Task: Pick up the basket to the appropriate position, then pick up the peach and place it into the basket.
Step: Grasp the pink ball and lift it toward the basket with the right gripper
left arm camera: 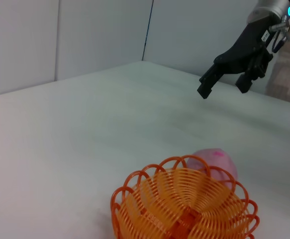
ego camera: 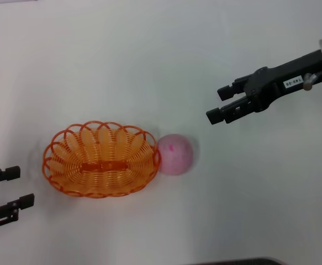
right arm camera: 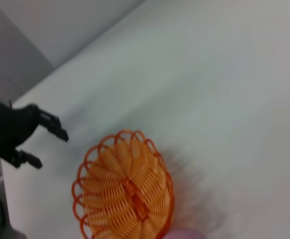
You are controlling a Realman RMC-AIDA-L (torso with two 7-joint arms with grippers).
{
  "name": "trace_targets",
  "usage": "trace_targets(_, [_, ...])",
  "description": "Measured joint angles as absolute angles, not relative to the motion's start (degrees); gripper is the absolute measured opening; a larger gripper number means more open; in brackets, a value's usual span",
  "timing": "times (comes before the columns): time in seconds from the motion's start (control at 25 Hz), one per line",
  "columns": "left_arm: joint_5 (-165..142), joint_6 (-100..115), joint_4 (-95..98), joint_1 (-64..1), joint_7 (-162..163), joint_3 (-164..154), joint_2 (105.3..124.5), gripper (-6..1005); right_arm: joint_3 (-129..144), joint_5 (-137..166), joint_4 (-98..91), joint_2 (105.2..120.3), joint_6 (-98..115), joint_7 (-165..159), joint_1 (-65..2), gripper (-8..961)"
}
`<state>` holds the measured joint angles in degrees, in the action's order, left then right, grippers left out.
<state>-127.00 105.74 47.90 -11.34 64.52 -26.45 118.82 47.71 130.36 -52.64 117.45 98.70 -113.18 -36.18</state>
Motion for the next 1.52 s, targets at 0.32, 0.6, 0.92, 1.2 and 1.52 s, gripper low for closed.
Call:
trace_targets(0.32, [-127.09, 105.74, 47.90, -11.53, 64.51, -26.46, 118.83, 643, 49.53, 138.67, -55.00, 118.66, 100.09, -113.23, -41.48, 945])
trace_targets(0.6, [-127.09, 105.74, 47.98, -11.60, 64.52, -26.45, 118.64, 643, 52.58, 143.28, -56.52, 119.76, 100.83, -114.34, -46.12, 944])
trace_targets(0.92, [-127.09, 105.85, 48.59, -11.66, 64.78, -26.45, 118.40, 643, 60.78, 143.81, -58.42, 120.43, 101.01, -116.52, -48.71, 944])
trace_targets(1.2, [-126.92, 105.91, 48.60, -11.62, 64.89, -26.44, 118.43, 642, 66.16, 144.29, -59.54, 120.83, 100.51, -117.27, -49.19, 943])
trace_targets(1.52, [-126.65, 105.92, 48.70, -11.40, 64.93, -25.77, 118.44, 642, 72.03, 143.03, -59.49, 120.96, 97.20, -117.29, -48.72, 943])
